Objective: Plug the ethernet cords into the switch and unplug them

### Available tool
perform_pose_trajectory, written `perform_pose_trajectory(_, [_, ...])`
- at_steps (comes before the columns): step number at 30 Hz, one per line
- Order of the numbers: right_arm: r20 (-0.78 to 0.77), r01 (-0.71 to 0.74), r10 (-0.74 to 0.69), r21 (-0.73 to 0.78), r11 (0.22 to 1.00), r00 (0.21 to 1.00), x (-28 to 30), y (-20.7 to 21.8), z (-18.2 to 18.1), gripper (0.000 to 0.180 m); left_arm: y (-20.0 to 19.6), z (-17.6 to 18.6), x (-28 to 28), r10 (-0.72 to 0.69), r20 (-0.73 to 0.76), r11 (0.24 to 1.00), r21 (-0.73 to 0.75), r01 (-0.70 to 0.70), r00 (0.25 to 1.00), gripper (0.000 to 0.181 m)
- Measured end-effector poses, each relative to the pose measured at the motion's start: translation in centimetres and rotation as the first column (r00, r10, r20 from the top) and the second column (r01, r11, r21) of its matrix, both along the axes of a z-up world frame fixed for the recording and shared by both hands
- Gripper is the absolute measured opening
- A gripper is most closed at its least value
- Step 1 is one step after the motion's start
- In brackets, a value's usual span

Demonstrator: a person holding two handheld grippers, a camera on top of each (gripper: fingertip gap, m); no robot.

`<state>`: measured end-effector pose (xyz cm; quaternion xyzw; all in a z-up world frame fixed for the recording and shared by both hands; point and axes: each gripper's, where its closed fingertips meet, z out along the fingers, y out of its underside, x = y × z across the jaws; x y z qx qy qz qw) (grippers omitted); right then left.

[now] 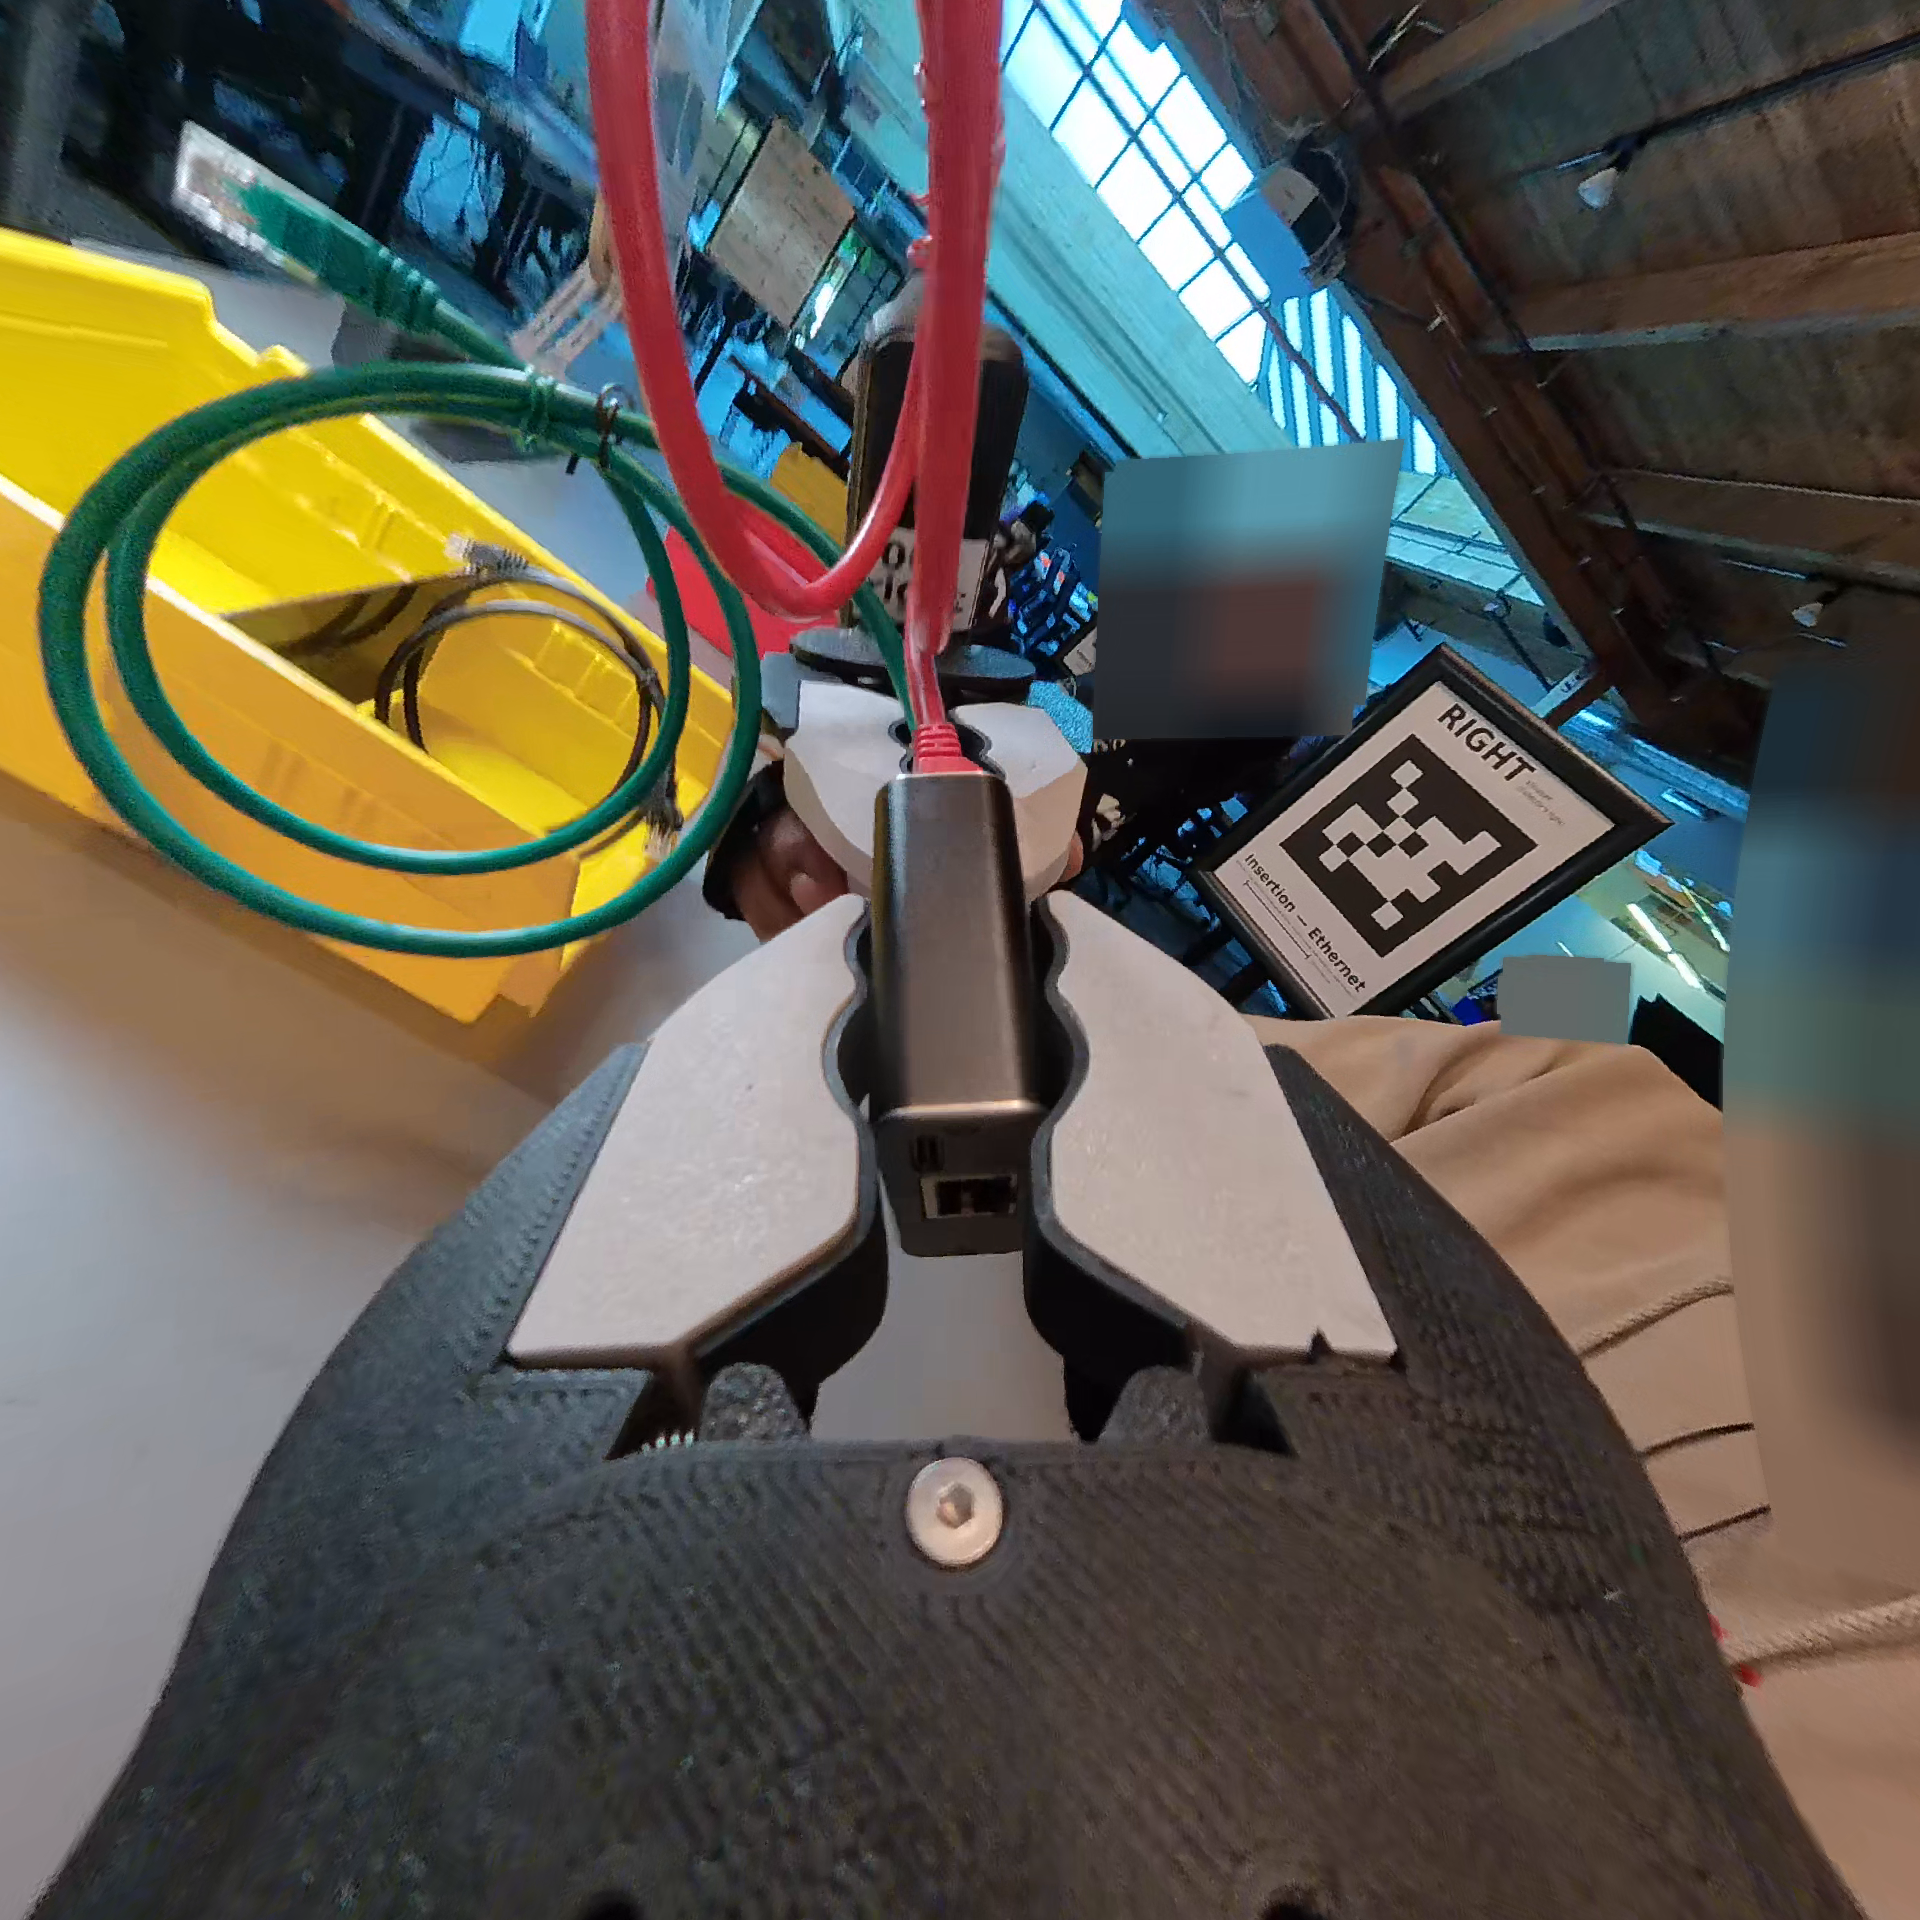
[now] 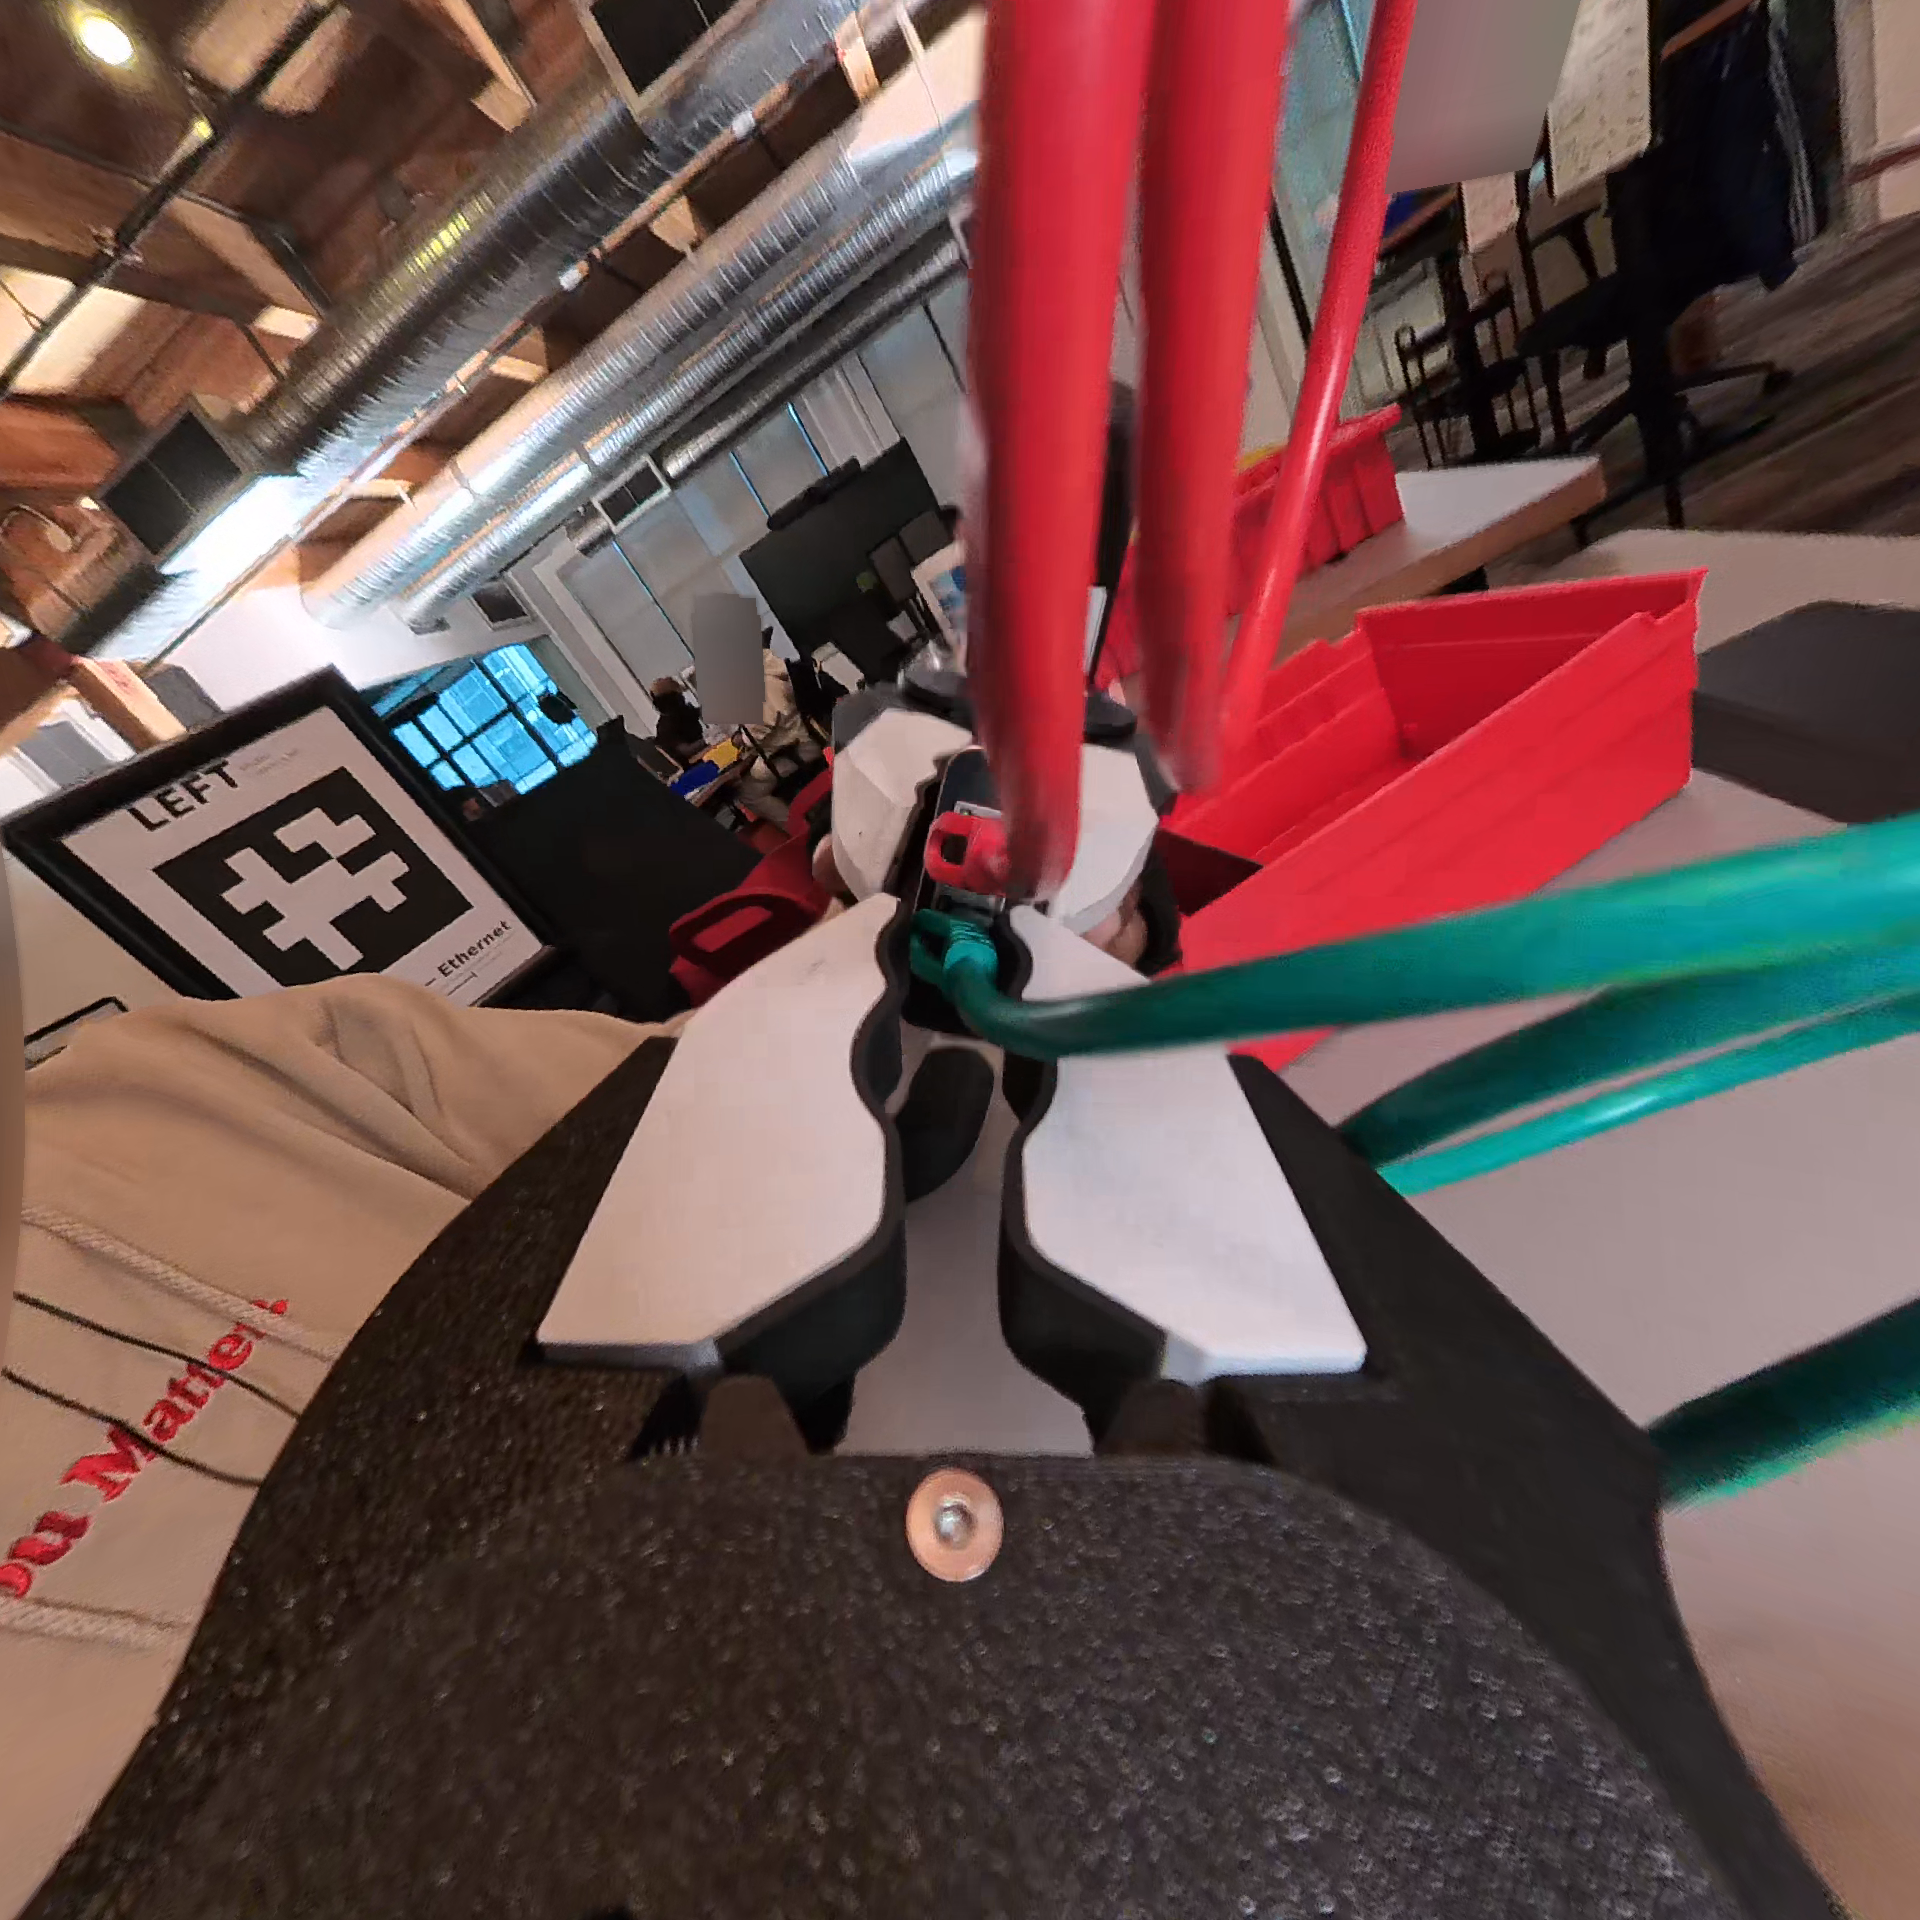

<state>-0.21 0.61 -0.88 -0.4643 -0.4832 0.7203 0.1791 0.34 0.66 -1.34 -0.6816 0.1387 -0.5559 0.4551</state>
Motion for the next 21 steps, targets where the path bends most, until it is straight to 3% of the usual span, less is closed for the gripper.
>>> perform_pose_trajectory(6, [-0.191,0.031,-0.042,-0.059,0.998,0.981,1.0,0.4,3.1,0.014,-0.8,2.6,0.8,0.065,-0.032,0.962,0.269,-0.054,0.997,0.042])
perform_pose_trajectory(14, [-0.134,0.125,-0.111,0.098,0.987,0.985,0.4,0.3,2.3,0.016,0.0,2.4,0.0,0.146,-0.045,0.961,0.242,-0.131,0.988,0.027])
perform_pose_trajectory(21, [-0.112,0.038,-0.022,0.142,0.989,0.993,1.4,-0.4,2.3,0.015,-0.4,2.7,0.7,0.138,-0.088,0.958,0.265,-0.111,0.986,0.028])
